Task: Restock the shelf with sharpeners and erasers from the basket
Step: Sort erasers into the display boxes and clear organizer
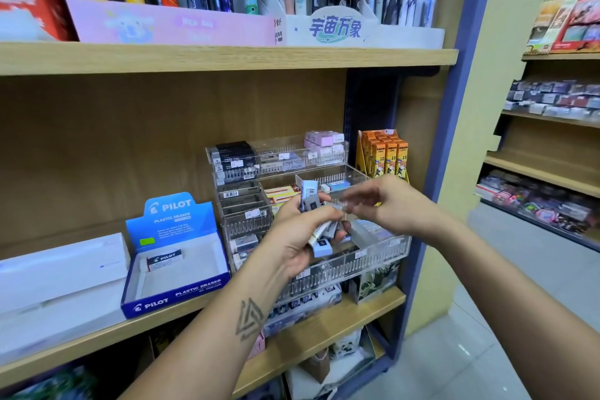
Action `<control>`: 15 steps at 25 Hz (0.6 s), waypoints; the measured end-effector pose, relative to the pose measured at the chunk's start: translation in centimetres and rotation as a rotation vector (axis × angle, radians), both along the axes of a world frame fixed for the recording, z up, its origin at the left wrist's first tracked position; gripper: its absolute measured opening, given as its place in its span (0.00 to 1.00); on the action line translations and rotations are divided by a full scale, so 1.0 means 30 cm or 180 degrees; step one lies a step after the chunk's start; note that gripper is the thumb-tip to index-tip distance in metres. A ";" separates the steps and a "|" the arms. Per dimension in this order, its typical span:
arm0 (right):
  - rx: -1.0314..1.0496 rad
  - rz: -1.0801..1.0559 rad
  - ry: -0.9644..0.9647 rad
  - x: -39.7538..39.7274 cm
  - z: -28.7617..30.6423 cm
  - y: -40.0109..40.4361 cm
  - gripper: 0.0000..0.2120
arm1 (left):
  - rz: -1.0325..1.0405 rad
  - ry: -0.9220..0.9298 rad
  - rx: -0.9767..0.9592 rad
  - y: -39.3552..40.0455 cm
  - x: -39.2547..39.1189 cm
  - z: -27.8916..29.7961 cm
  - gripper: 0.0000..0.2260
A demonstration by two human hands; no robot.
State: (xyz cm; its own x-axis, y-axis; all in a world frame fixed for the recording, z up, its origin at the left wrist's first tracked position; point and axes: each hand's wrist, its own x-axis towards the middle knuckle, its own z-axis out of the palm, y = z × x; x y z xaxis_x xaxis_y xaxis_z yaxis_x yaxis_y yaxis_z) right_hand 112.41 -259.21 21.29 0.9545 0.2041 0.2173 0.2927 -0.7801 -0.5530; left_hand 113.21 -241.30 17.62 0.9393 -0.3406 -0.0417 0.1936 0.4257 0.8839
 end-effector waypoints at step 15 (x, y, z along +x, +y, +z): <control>0.1932 -0.0097 -0.0400 0.099 0.133 0.132 0.15 | 0.0609 -0.0287 0.0393 0.200 0.064 0.286 0.11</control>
State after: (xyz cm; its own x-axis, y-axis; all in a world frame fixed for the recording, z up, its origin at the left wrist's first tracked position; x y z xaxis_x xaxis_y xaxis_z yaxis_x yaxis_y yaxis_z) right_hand 115.38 -255.23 25.28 0.9175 -0.0180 0.3973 0.3670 -0.3463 -0.8633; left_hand 115.12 -235.31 26.20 0.9880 -0.1536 0.0149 0.0378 0.3346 0.9416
